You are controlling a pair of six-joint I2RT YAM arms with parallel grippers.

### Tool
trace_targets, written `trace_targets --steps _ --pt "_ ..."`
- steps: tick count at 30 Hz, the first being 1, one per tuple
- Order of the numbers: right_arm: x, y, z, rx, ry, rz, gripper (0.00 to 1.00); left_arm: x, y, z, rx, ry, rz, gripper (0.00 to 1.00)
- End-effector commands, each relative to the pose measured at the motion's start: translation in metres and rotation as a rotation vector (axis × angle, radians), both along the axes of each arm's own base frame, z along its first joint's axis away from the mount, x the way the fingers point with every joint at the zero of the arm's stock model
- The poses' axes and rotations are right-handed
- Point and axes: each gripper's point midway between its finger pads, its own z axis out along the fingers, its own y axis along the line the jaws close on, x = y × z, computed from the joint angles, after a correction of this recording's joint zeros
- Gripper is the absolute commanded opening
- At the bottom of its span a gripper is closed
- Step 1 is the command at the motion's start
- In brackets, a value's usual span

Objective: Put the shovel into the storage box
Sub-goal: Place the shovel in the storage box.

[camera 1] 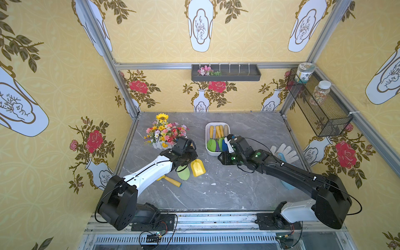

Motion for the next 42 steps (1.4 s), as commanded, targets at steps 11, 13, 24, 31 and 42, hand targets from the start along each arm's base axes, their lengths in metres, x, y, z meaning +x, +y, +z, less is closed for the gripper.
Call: trace_targets --steps 11,13,24,31,42 --pt "-0.001 -0.019 0.003 0.002 0.000 -0.035 0.45 0.028 -0.045 0.007 0.005 -0.020 -0.121 0.15" --pt "-0.002 -0.023 0.002 0.000 0.002 -0.043 0.45 0.035 -0.052 0.010 0.002 -0.028 -0.135 0.15" --pt "-0.003 -0.041 -0.005 -0.008 0.017 -0.090 0.46 0.070 -0.082 0.009 0.018 -0.055 -0.211 0.13" --pt "-0.005 -0.045 -0.008 -0.010 0.027 -0.102 0.46 0.102 -0.102 0.017 0.051 -0.108 -0.278 0.13" --pt "-0.008 -0.052 -0.011 -0.019 0.034 -0.119 0.46 0.157 -0.114 0.024 0.071 -0.179 -0.350 0.13"
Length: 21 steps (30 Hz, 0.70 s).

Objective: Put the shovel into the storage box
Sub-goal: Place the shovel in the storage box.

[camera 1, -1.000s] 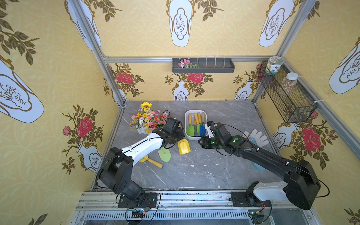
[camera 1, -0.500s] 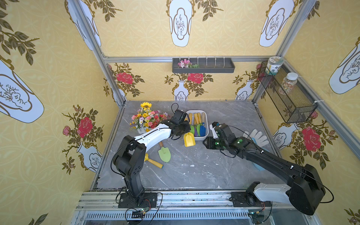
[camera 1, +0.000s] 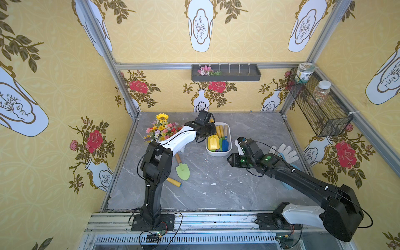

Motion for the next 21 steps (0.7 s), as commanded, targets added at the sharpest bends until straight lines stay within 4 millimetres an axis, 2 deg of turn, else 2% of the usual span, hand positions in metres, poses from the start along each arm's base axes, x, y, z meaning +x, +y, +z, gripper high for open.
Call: trace_targets --steps 1,8,21 --pt "0.001 -0.002 0.000 -0.002 -0.005 -0.011 0.46 0.006 -0.005 -0.007 0.022 -0.005 -0.068 0.13" --pt "0.001 -0.004 -0.001 -0.005 0.001 -0.016 0.46 0.017 -0.007 -0.022 0.045 -0.016 -0.083 0.13" --pt "0.002 -0.004 -0.002 -0.004 0.004 -0.017 0.46 0.010 -0.001 -0.052 0.056 0.024 -0.058 0.15"
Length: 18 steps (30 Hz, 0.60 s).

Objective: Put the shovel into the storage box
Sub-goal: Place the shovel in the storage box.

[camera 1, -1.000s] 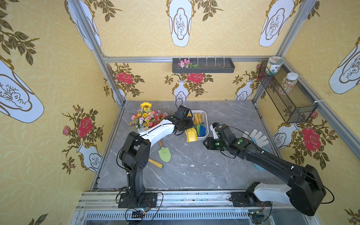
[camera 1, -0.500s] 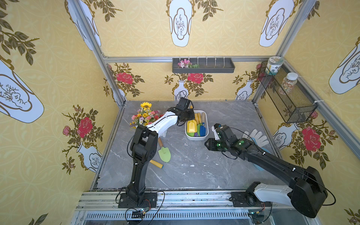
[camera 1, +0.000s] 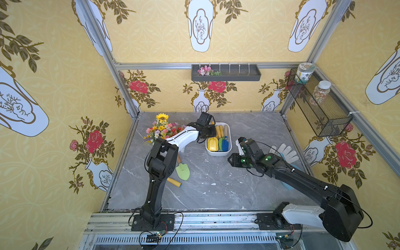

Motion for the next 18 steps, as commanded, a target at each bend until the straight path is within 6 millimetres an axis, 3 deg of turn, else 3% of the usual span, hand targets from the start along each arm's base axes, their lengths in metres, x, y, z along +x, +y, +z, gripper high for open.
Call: trace_targets --steps 1,9,12,15,18 --pt "0.001 0.000 0.000 0.001 -0.003 -0.002 0.46 -0.001 0.003 -0.009 0.001 0.011 0.013 0.15" --pt "-0.001 -0.002 0.001 0.003 -0.004 -0.004 0.46 -0.005 0.011 -0.015 0.019 0.020 0.045 0.18" --pt "-0.002 -0.002 0.001 0.004 -0.006 -0.006 0.46 -0.005 0.011 -0.014 0.019 0.021 0.050 0.23" --pt "-0.002 -0.003 0.001 0.004 -0.005 -0.007 0.46 -0.005 0.012 -0.013 0.017 0.023 0.055 0.35" --pt "-0.002 -0.002 0.002 0.006 -0.005 -0.006 0.46 -0.006 0.013 -0.011 0.016 0.023 0.060 0.37"
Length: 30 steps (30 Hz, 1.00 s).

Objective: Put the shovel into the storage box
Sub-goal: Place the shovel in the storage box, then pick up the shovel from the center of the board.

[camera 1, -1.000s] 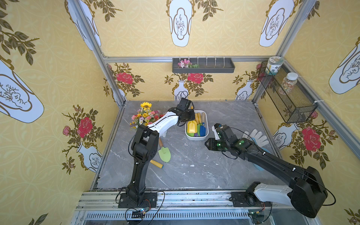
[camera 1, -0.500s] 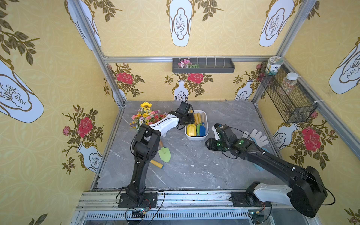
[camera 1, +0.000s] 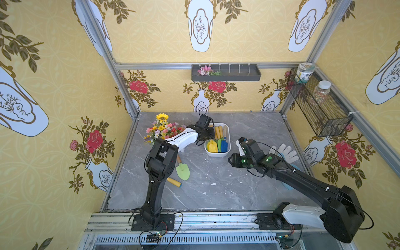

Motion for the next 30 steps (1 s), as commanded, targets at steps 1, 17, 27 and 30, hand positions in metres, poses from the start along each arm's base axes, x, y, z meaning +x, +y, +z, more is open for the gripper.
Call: trace_targets --steps 1,17,27,30 --pt "0.000 0.000 0.002 0.006 -0.004 -0.005 0.46 -0.001 0.003 0.002 -0.002 -0.001 0.011 0.39" --pt "0.006 0.009 0.008 0.017 -0.005 0.010 0.46 -0.027 0.009 0.038 -0.057 -0.025 0.007 0.39" --pt "0.004 0.038 0.011 -0.013 -0.023 0.093 0.47 -0.072 0.034 0.046 -0.077 -0.019 0.031 0.39" --pt "0.002 0.050 0.010 -0.017 -0.025 0.125 0.47 -0.086 0.044 0.046 -0.080 -0.017 0.050 0.39"
